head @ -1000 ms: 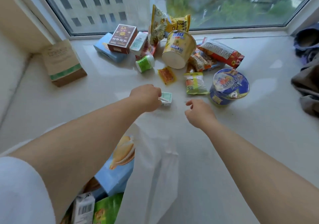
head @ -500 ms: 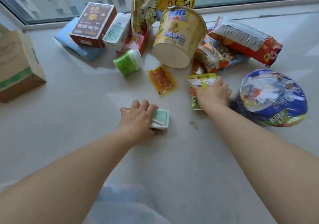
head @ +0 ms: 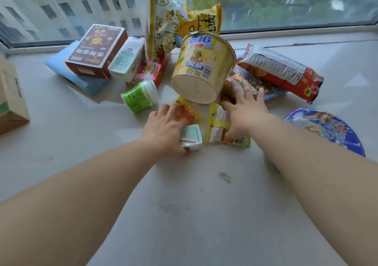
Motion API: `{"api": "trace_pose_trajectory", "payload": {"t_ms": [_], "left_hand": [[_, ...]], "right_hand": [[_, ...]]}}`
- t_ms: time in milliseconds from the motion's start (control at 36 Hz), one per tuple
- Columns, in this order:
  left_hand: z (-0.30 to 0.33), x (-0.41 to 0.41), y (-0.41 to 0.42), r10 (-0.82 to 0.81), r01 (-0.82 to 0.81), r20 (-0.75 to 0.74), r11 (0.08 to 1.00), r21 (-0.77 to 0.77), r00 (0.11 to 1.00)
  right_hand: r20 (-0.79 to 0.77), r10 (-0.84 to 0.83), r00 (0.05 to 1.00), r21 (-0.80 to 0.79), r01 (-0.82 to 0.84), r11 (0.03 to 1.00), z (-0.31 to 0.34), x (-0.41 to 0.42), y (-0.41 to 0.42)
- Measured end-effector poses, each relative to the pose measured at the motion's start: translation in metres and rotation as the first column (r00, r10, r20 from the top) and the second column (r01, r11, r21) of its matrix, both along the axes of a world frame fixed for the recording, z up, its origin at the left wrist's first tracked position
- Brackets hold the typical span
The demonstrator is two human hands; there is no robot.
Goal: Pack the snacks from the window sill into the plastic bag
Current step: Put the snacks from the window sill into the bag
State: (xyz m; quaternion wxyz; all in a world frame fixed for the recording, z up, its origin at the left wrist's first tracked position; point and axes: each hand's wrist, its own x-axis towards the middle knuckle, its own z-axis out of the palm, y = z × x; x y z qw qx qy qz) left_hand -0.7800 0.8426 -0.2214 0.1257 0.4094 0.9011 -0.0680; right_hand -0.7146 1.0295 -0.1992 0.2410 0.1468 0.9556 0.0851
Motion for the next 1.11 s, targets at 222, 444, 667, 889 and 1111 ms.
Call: {"api": "trace_pose_trajectory", "payload": {"t_ms": [222, 444, 667, 889, 1111], "left_hand": [[-0.013, -0.022, 0.019, 0.004, 0.011, 0.223, 0.998, -0.065, 0.975], [-0.01, -0.029, 0.028, 0.043, -0.044, 0.164, 0.999, 0.002, 0.986], [-0.008, 0.005, 0.006, 0.215, -0.236, 0.251, 0.97, 0.059, 0.944], [-0.002, 0.058, -0.034, 0.384, -0.398, 0.308, 0.917, -0.019, 0.87], [0.056, 0.093, -0.091, 0.527, -0.56, 0.233, 0.822, 0.106, 0.817]], "right_hand": [[0.134, 0.017, 0.991, -0.127, 0.0, 0.992, -0.011, -0.024, 0.017], [0.013, -0.033, 0.999, -0.137, 0.034, 0.99, -0.007, -0.019, 0.015], [0.008, -0.061, 0.998, -0.167, 0.061, 0.984, 0.0, 0.027, -0.012], [-0.108, -0.227, 0.968, -0.286, 0.188, 0.939, 0.0, 0.085, -0.066], [-0.152, -0.558, 0.816, -0.547, 0.401, 0.735, 0.03, 0.129, -0.112]]}}
